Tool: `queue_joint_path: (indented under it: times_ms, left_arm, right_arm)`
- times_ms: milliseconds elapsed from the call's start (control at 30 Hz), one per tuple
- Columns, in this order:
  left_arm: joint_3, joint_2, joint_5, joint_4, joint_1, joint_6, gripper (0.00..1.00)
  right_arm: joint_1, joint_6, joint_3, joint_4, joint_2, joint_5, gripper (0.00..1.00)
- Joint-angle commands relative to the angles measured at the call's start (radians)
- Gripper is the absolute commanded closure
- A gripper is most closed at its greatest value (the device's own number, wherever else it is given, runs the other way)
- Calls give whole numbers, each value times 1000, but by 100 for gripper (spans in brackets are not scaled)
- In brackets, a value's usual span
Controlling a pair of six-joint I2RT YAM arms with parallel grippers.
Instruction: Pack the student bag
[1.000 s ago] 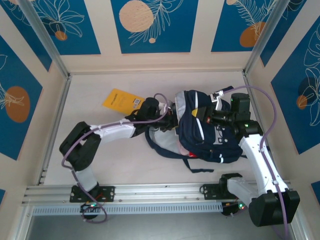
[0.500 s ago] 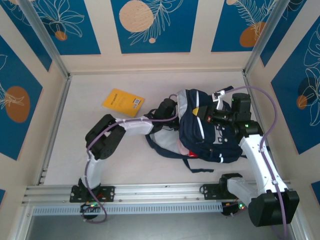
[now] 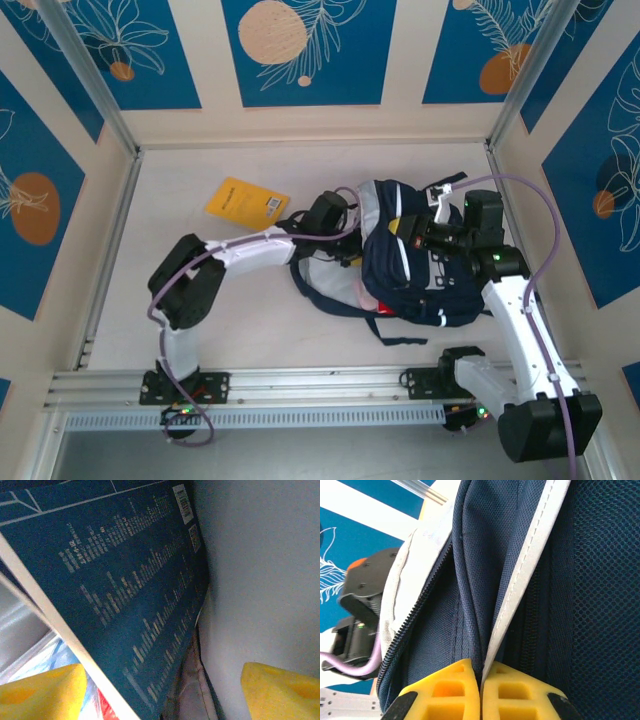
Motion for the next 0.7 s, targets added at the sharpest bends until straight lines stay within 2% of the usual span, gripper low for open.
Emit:
queue_joint_path:
  times_ms: [0,300,500,667]
  left_arm:
    - [-20,-67,-70,-188,20,109,19]
    - [-143,-344,-225,-410,142,213,19]
    - [-226,-539,-284,-475,262,205,18]
    - [-198,-634,-365,-608,324,266,17]
  right_arm:
    - [3,-43,59,-11,-29,43,100]
    - [0,-23,51,-61,-7,208,100]
    - [22,-27,141,-158,154,410,100]
    - [113,-106,242,-212,309,633,100]
